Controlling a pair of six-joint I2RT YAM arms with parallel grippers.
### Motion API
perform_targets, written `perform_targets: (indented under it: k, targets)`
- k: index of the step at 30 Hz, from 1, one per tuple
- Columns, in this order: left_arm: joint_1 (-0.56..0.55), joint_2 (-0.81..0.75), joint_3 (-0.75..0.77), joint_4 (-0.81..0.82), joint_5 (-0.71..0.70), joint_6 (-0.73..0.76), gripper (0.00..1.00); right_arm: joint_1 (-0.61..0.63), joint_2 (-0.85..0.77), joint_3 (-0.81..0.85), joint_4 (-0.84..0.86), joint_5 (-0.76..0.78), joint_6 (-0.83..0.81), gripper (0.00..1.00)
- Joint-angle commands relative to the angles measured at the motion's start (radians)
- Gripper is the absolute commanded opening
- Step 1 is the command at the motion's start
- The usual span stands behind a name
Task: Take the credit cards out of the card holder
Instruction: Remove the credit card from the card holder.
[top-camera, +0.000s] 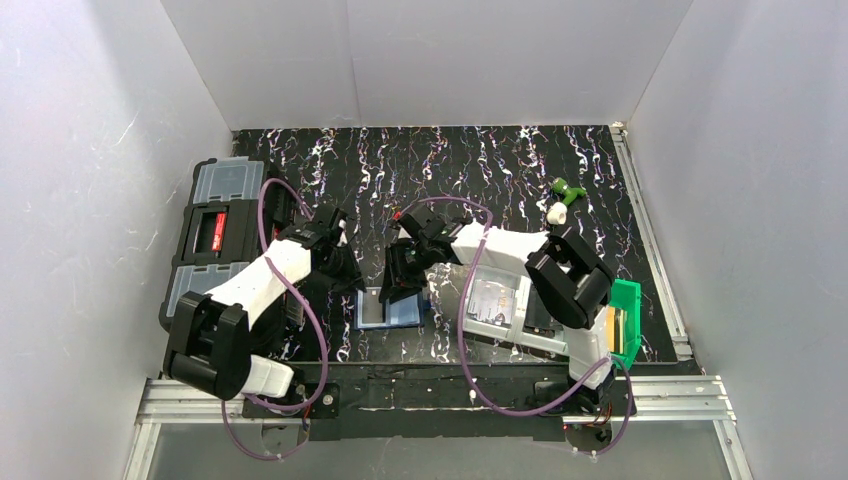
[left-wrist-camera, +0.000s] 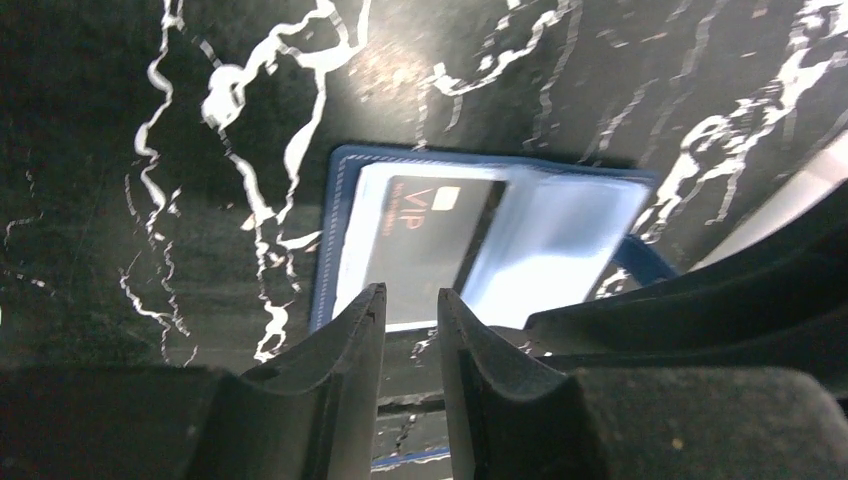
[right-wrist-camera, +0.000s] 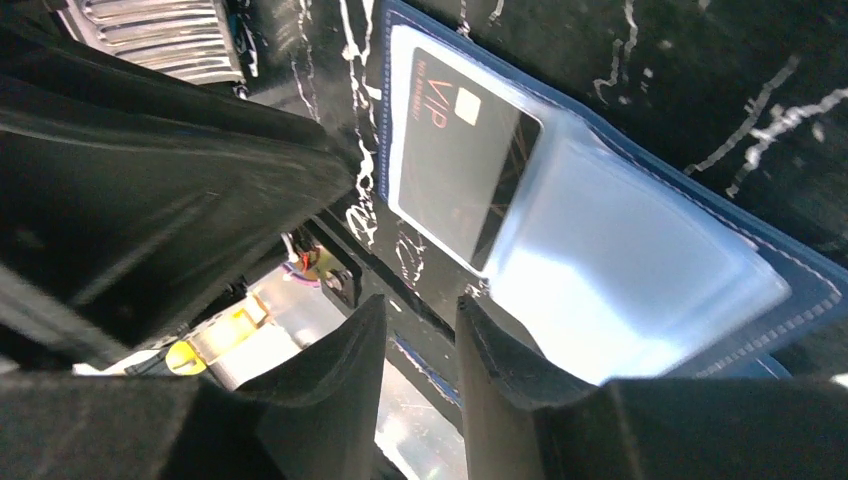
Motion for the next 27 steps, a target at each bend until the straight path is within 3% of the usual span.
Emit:
perform_targets:
  k: [1, 7, 18, 27]
  targets:
    - [0.016, -0.026, -0.057, -0.017, -0.009, 0.021, 0.25, 0.008, 0.045, 0.074, 0.010, -0.050, 0.015, 0.39]
    - [0.022, 0.005, -0.081, 0.020, 0.012, 0.029, 0.22, 0.008, 0.096, 0.083, 0.011, -0.052, 0.027, 0.38]
    - [0.023, 0.084, -0.105, 0.078, 0.017, 0.028, 0.08, -0.008, 0.144, 0.049, 0.055, -0.053, 0.041, 0.37]
    - [0.022, 0.123, -0.126, 0.097, 0.021, 0.008, 0.01, -0.042, 0.152, -0.013, 0.118, -0.086, 0.054, 0.37]
